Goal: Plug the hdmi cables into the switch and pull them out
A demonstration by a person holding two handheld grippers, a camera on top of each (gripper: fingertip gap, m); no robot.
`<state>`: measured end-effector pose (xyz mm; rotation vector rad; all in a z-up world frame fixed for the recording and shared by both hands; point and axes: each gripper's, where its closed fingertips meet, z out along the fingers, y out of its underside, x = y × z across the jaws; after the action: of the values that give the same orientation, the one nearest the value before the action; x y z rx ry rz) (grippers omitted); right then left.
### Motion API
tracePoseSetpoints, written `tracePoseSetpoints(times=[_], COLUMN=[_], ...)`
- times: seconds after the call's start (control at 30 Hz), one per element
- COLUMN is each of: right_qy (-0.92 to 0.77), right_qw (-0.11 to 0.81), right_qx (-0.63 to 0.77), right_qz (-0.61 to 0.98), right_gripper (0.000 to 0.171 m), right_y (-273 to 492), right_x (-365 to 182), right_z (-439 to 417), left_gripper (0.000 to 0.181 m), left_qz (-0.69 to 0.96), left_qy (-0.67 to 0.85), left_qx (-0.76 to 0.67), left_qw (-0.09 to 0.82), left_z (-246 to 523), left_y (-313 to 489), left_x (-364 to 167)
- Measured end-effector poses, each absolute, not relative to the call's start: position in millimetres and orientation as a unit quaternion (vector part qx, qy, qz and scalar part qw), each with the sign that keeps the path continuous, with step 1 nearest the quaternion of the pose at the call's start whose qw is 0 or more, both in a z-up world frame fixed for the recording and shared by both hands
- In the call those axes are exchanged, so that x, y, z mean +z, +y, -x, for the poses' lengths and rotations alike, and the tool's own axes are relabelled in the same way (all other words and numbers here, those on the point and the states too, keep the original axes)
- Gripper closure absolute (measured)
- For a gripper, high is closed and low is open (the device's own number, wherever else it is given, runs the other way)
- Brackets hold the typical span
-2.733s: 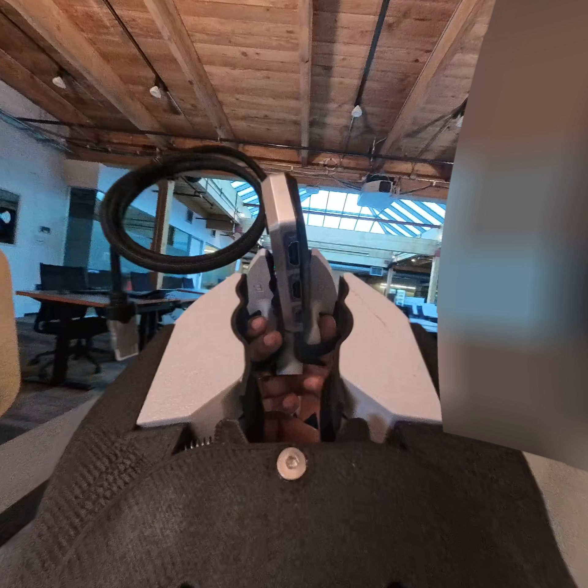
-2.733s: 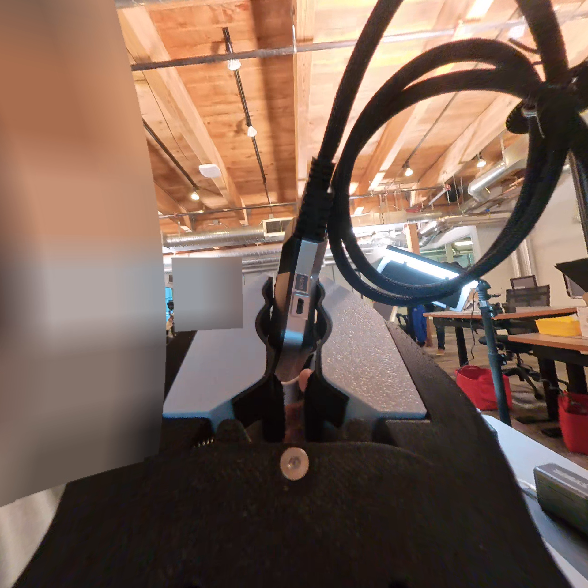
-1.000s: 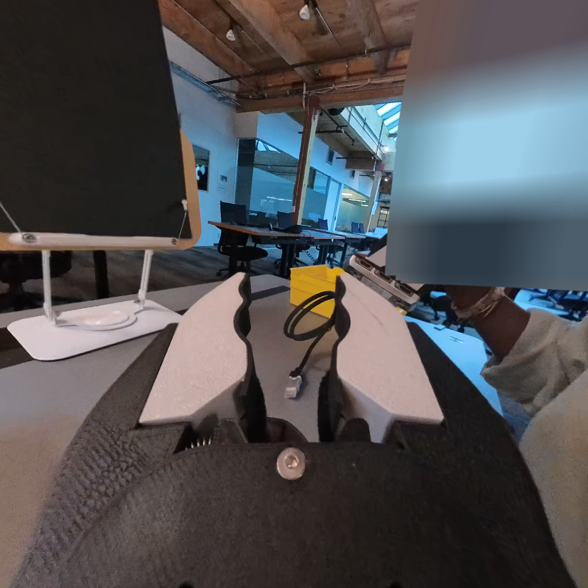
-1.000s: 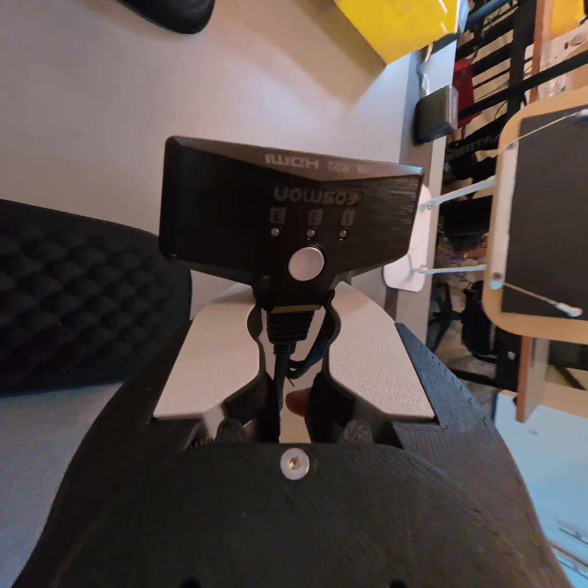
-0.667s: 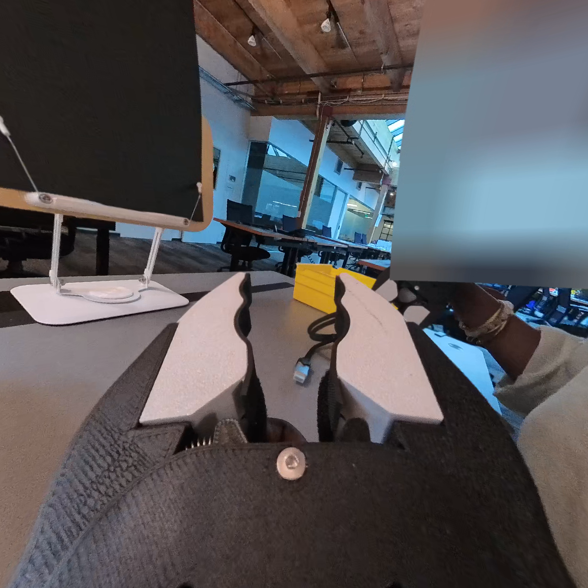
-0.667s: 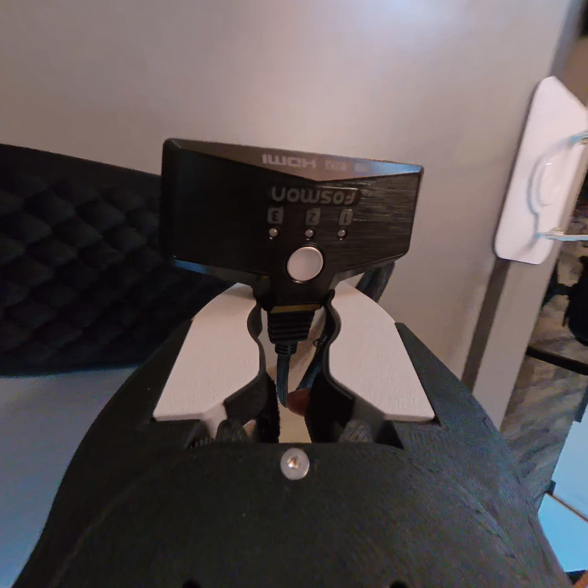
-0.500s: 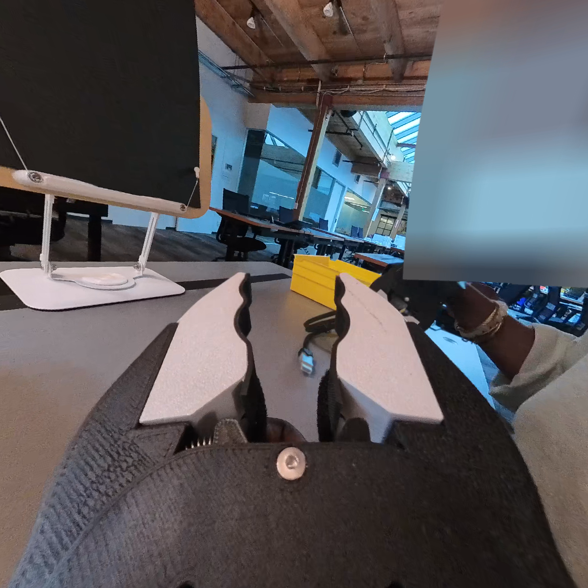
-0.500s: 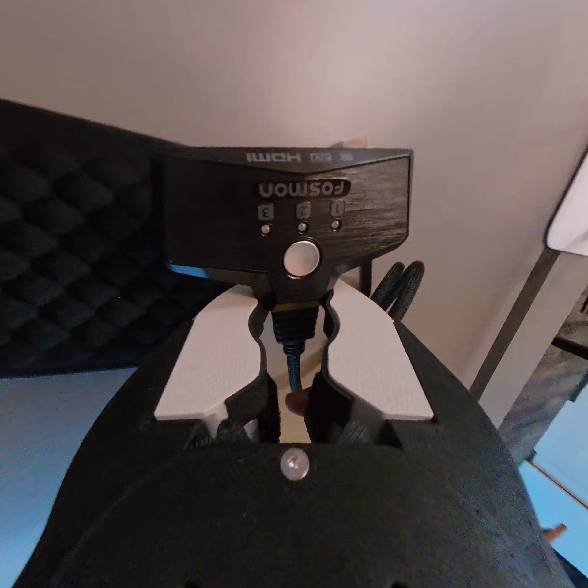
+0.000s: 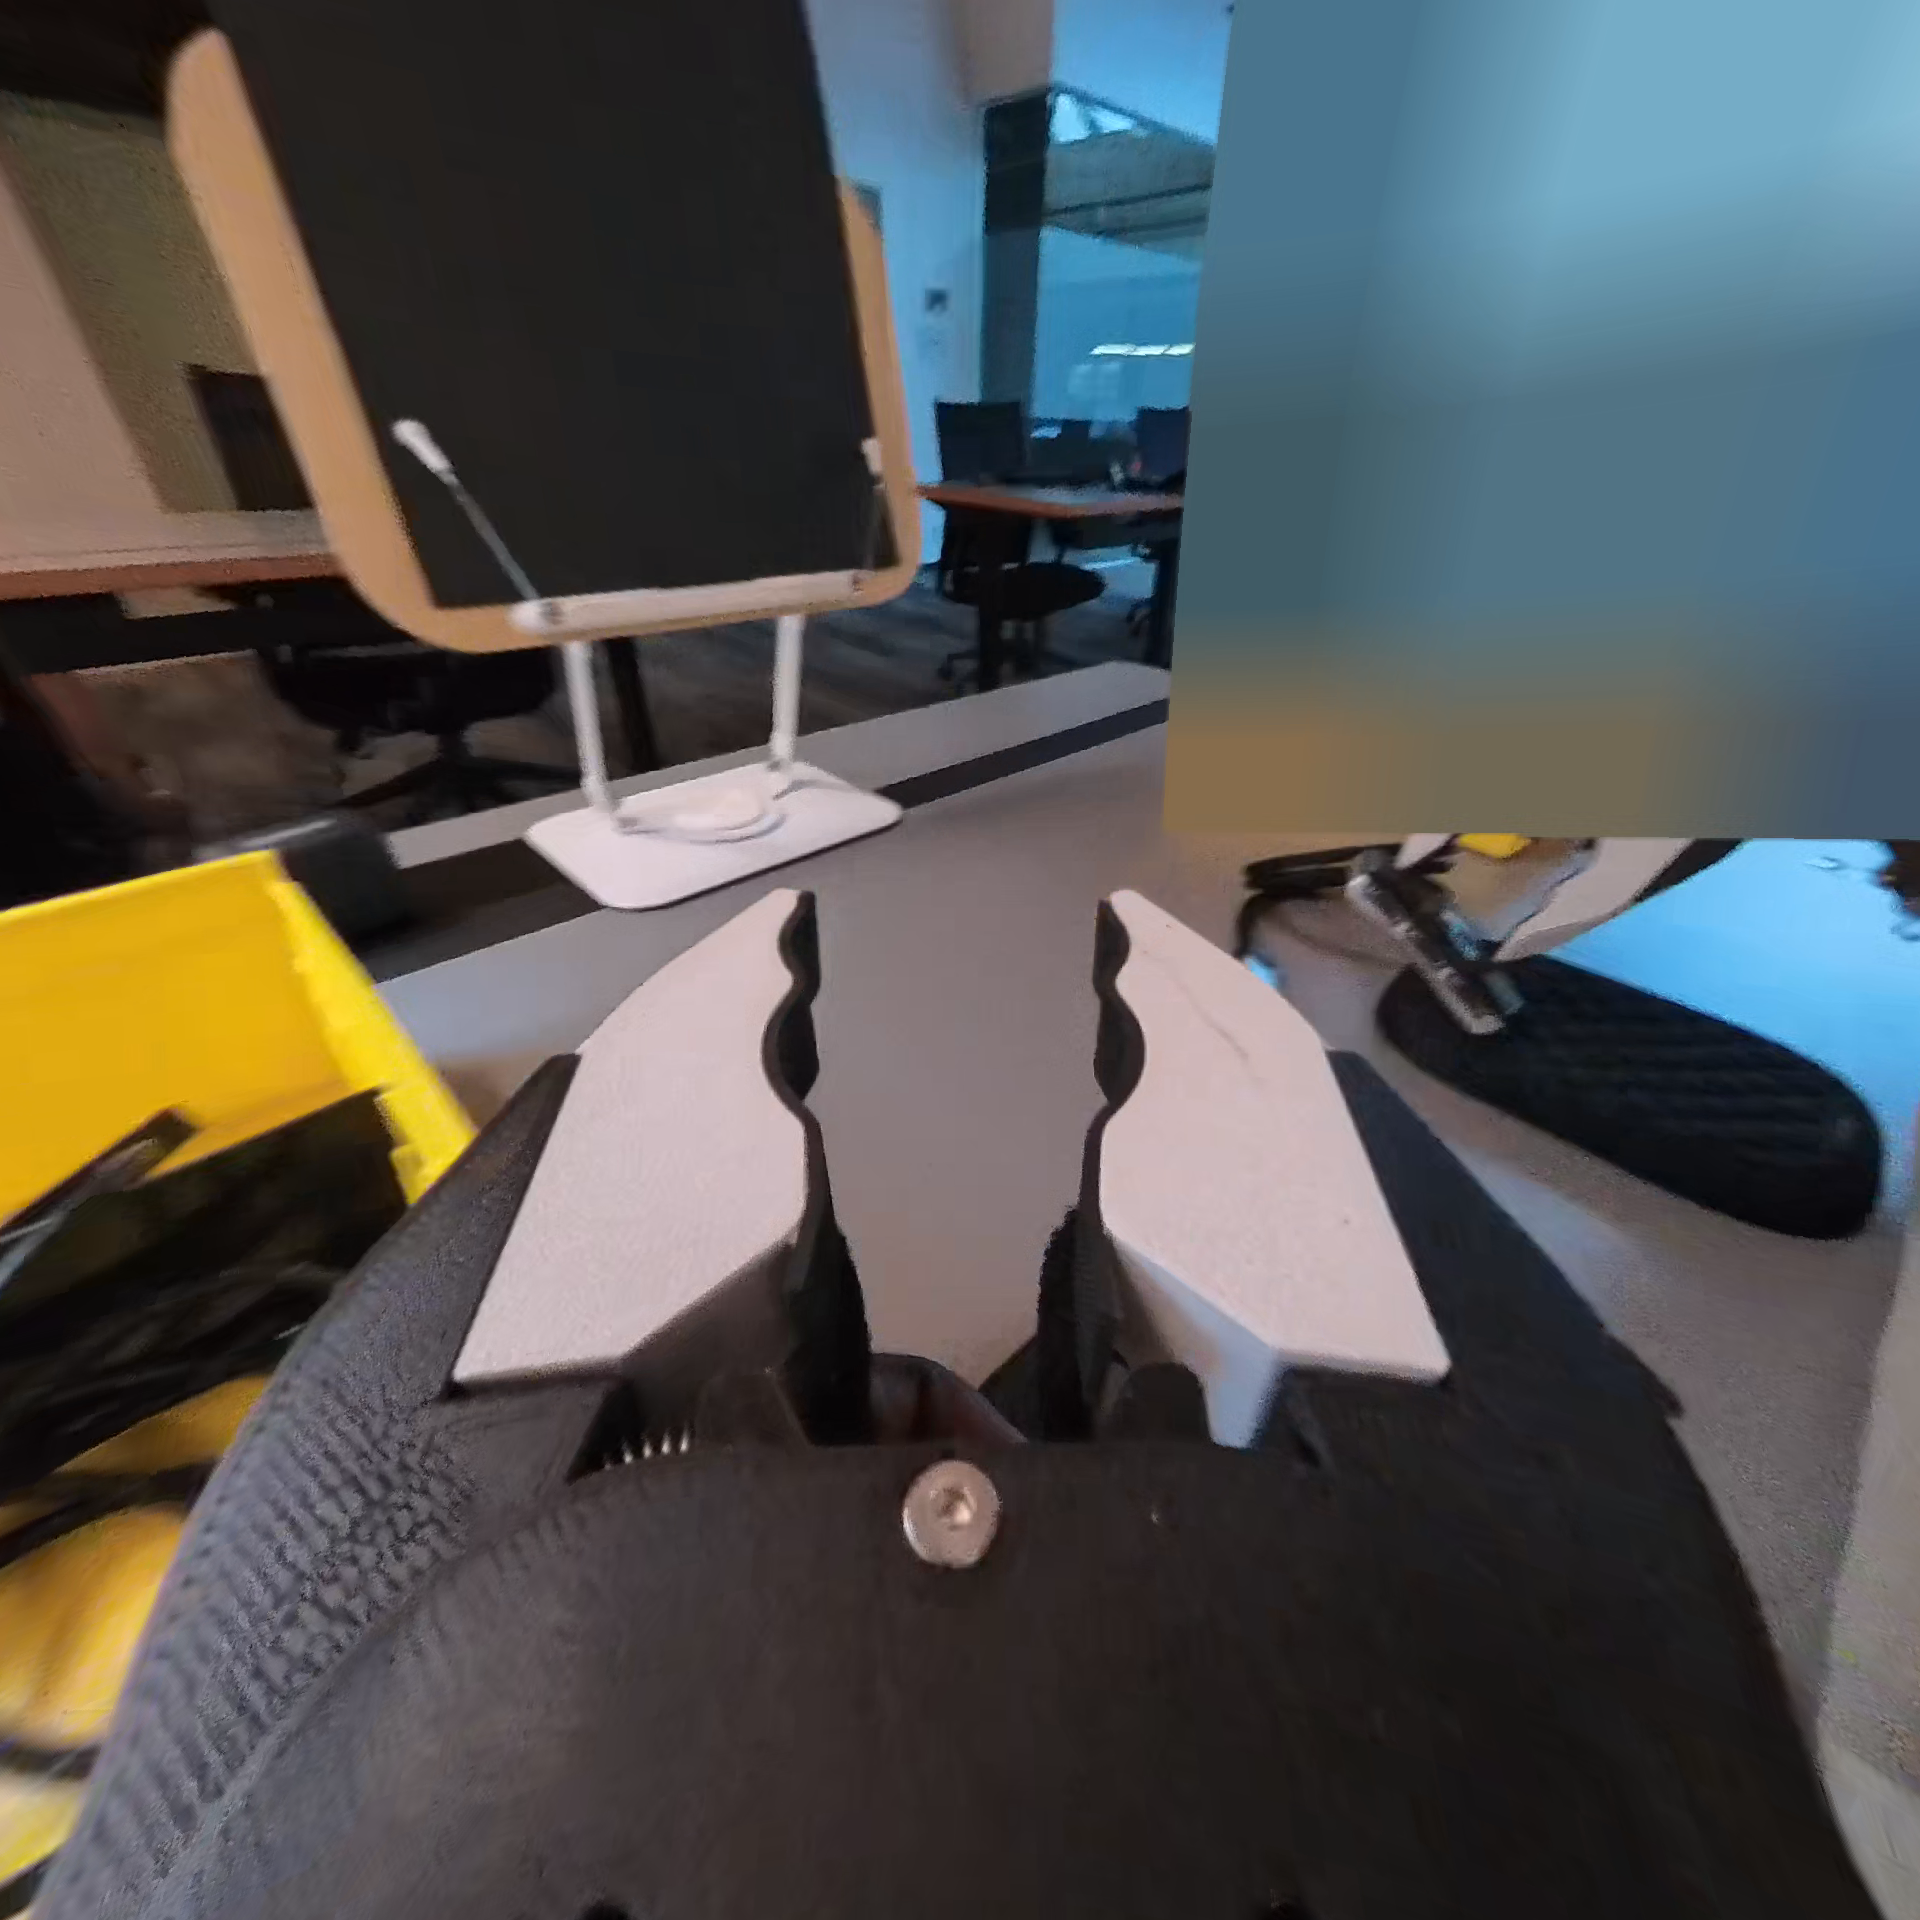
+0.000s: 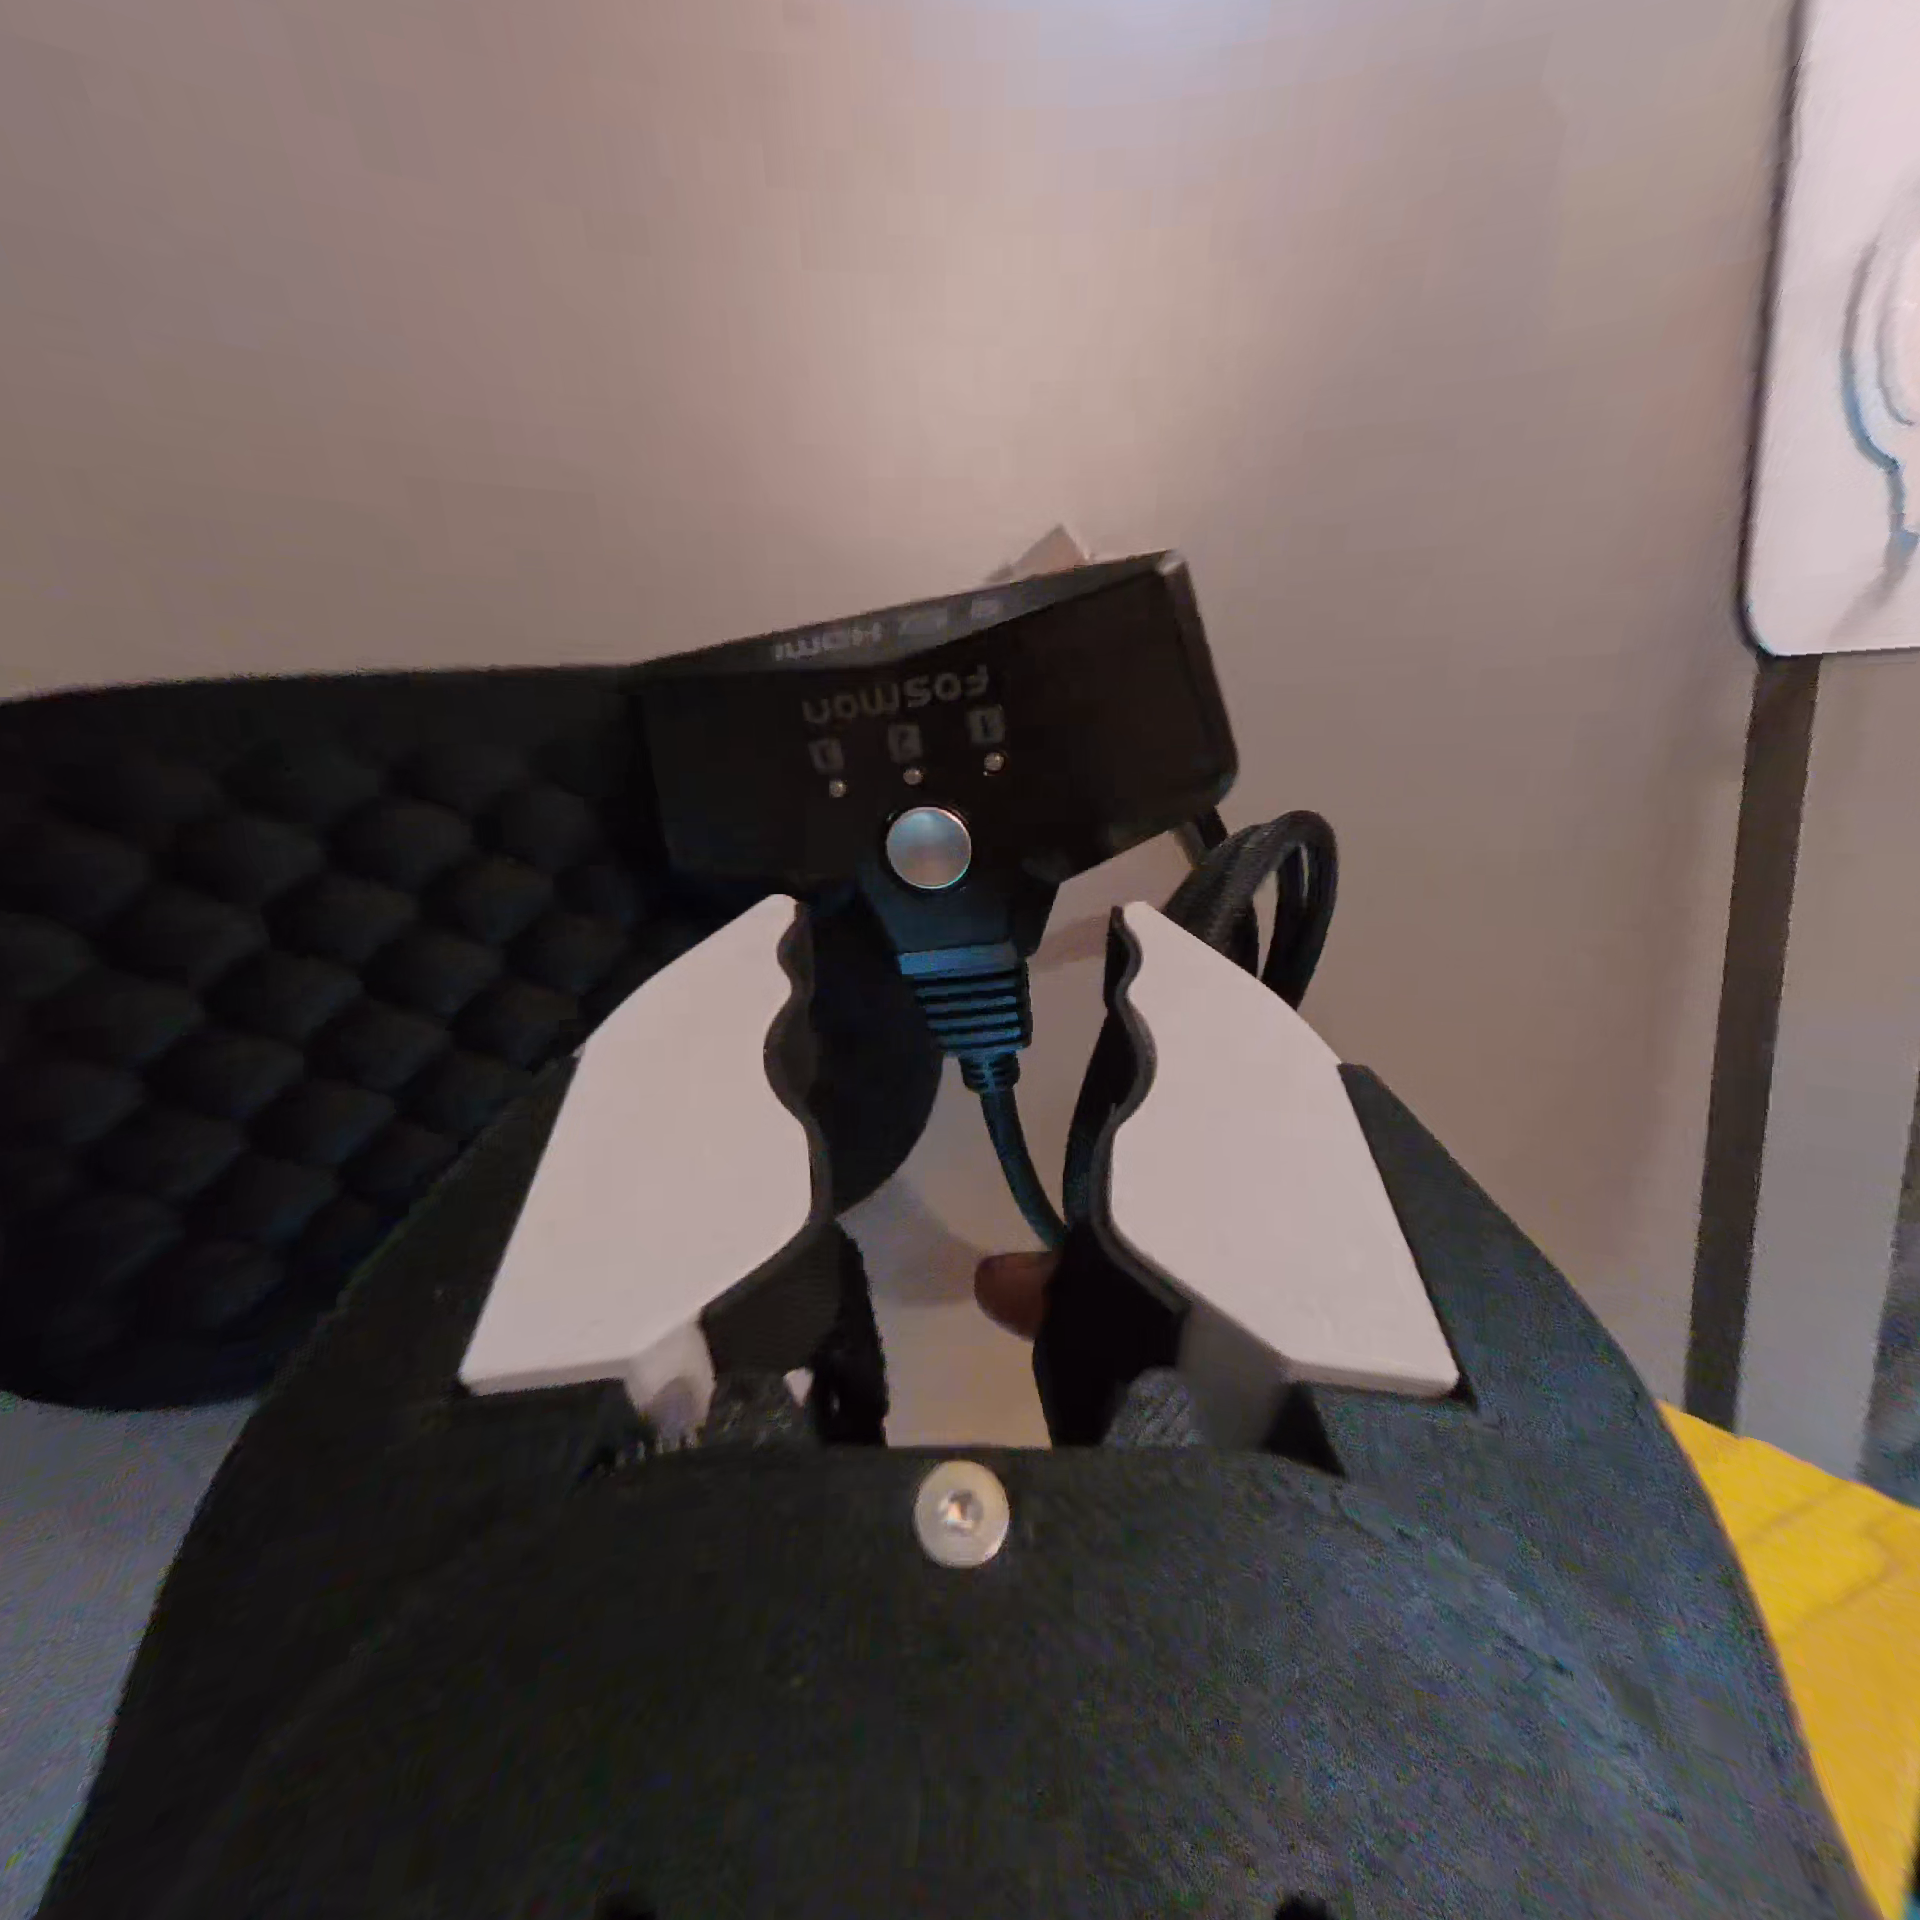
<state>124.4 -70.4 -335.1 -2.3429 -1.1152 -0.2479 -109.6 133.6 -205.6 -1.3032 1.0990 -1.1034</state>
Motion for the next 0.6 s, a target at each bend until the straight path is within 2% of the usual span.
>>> tracePoseSetpoints(times=[0.13,0.2,0.3,0.47,0.6], right_qy=[-0.374,-0.362,-0.352,-0.346,-0.345], right_qw=[0.371,0.416,0.467,0.488,0.485], right_qx=[-0.043,-0.028,-0.018,-0.03,-0.036], right_qz=[0.849,0.834,0.811,0.801,0.803], right_gripper=[0.116,0.117,0.12,0.122,0.122], right_y=[-75.7,-79.4,-83.1,-85.0,-85.9], right_x=[-311.2,-300.1,-285.9,-279.1,-280.3], right_z=[-106.1,-100.2,-95.7,-96.6,-98.3], left_gripper=[0.131,0.137,0.143,0.149,0.151], left_qz=[0.665,0.724,0.79,0.84,0.79], left_qy=[0.457,0.436,0.424,0.402,0.455], left_qx=[-0.278,-0.171,-0.069,-0.042,-0.015], left_qw=[0.521,0.507,0.437,0.362,0.41], left_z=[166.6,201.5,235.9,243.5,225.2], left_y=[212.0,254.5,289.3,312.5,329.2], left_x=[-222.5,-236.3,-266.0,-300.0,-295.3])
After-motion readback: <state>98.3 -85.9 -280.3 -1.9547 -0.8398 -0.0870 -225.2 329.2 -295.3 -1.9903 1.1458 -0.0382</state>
